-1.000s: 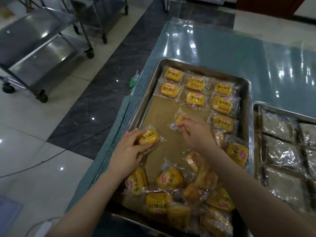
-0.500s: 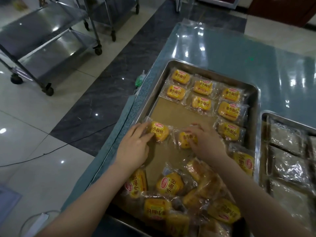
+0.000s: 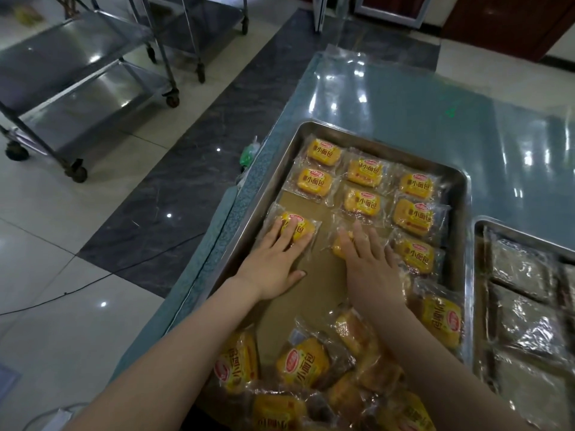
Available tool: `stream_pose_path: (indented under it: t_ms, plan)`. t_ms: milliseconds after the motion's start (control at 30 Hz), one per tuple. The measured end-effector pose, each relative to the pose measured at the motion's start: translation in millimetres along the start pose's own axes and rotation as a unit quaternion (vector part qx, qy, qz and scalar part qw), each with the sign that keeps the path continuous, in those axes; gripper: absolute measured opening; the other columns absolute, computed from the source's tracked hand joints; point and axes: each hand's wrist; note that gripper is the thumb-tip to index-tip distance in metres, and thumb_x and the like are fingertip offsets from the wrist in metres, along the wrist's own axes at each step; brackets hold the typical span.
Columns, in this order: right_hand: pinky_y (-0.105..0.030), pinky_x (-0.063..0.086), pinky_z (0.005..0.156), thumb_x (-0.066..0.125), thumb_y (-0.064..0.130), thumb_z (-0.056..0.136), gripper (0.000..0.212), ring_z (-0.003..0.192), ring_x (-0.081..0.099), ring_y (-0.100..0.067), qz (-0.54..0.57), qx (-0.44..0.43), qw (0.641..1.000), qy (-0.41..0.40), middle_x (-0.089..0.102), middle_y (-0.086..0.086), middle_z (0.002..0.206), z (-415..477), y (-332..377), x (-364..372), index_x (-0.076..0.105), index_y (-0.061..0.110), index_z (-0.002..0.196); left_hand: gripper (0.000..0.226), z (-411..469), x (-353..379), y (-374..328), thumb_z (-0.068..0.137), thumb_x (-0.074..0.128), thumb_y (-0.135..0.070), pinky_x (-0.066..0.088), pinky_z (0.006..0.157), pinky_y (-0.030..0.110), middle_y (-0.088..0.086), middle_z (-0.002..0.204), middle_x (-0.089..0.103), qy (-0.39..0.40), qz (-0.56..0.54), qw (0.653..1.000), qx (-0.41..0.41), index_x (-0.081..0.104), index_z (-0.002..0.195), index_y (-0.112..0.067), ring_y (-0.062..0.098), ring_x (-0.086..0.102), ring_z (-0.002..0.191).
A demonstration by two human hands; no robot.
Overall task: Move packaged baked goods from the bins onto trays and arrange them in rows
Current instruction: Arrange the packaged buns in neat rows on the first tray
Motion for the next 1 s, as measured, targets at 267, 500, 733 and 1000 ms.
stream_pose_path:
  t_ms: [267, 500, 733, 1000]
  plan:
    - [-0.051, -0.005, 0.114, 0.034, 0.048, 0.097, 0.074, 0.14, -0.023, -0.04, -0.036, -0.045, 0.997, 0.055, -0.024, -0.004, 0.157, 5, 5, 13, -0.016, 0.028, 0.149, 0.09, 18, 4, 2, 0.089, 0.044, -0.058, -0.011, 0.109, 0.041, -0.002, 0.146, -0.042, 0.018, -0.01, 1.0, 0.001, -0.027, 0.141, -0.04, 0.023, -0.038, 0.133]
    - [-0.052, -0.008, 0.113, 0.018, 0.064, 0.09, 0.072, 0.14, -0.025, -0.037, 0.019, 0.022, 0.999, -0.025, -0.017, 0.001, 0.157, -7, -4, -2, -0.006, 0.031, 0.149, 0.089, 1, 0, -9, 0.089, 0.054, -0.043, -0.008, 0.112, 0.034, -0.006, 0.153, -0.025, -0.073, -0.056, 0.996, 0.01, -0.014, 0.146, -0.039, 0.013, -0.027, 0.139]
    - [-0.057, 0.012, 0.113, 0.016, 0.072, 0.087, 0.075, 0.144, 0.0, -0.04, 0.09, 0.174, 0.975, 0.104, -0.005, 0.0, 0.16, -17, -74, -6, 0.004, 0.035, 0.15, 0.069, -46, 13, -17, 0.091, 0.05, -0.044, 0.006, 0.109, 0.029, -0.023, 0.152, -0.002, -0.049, -0.204, 0.978, -0.017, 0.008, 0.146, -0.046, 0.0, -0.008, 0.14]
    - [-0.052, 0.003, 0.114, 0.029, 0.071, 0.085, 0.073, 0.146, 0.011, -0.018, 0.051, 0.075, 0.995, 0.034, 0.016, 0.011, 0.158, -65, -61, 5, 0.007, 0.041, 0.148, 0.057, -97, 7, -18, 0.094, 0.049, -0.04, 0.013, 0.111, 0.027, -0.016, 0.153, 0.02, -0.004, -0.228, 0.973, -0.028, 0.023, 0.144, -0.042, -0.002, 0.009, 0.138]
Point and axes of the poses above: each hand's wrist, its own z-axis towards the middle knuckle, its own x-axis out of the palm, y = z × x
